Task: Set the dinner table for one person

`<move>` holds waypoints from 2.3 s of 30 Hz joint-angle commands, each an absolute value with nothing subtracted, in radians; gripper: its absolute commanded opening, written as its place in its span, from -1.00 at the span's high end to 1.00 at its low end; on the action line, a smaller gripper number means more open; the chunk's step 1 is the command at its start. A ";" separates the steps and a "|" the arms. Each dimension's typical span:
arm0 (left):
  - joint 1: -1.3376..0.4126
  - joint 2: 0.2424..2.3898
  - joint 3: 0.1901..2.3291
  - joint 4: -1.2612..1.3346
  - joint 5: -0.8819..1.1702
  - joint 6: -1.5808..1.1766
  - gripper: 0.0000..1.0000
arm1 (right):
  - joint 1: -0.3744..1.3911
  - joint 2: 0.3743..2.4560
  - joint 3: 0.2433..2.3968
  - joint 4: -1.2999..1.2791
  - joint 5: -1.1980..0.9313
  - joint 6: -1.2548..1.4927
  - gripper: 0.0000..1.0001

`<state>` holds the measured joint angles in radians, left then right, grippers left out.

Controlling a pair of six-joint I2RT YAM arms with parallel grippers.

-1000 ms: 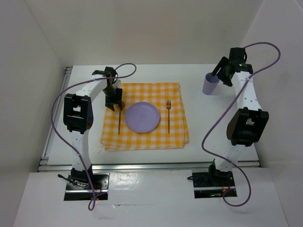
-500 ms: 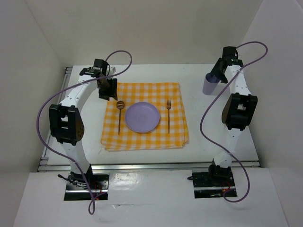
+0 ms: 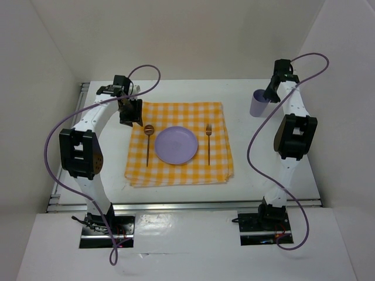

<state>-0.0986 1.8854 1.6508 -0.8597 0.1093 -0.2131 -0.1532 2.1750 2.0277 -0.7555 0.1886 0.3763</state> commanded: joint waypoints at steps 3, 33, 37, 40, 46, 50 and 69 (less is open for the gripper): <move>-0.091 1.853 1.649 -0.854 0.109 -0.210 -0.14 | -0.156 2.194 1.996 -0.738 0.213 0.374 0.28; -0.012 1.798 1.608 -0.827 0.061 -0.201 -0.16 | 0.287 2.169 2.141 -0.761 0.212 0.302 1.00; -0.012 1.798 1.608 -0.827 0.061 -0.201 -0.16 | 0.296 2.210 2.161 -0.770 0.203 0.302 1.00; -0.012 1.798 1.608 -0.827 0.061 -0.201 -0.16 | 0.296 2.210 2.151 -0.761 0.189 0.302 1.00; -0.012 1.798 1.608 -0.827 0.072 -0.201 -0.16 | 0.305 2.269 2.183 -0.781 0.156 0.302 1.00; -0.012 1.798 1.598 -0.827 0.072 -0.192 -0.16 | 0.305 2.278 2.172 -0.772 0.138 0.302 1.00; -0.012 1.798 1.580 -0.818 0.072 -0.192 -0.16 | 0.305 2.260 2.240 -0.719 0.054 0.302 -0.31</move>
<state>-0.0177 1.8362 1.5921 -0.8352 0.0643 -0.2085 0.2966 2.2978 2.1735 -0.7547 0.0704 0.3069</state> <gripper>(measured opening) 0.580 0.642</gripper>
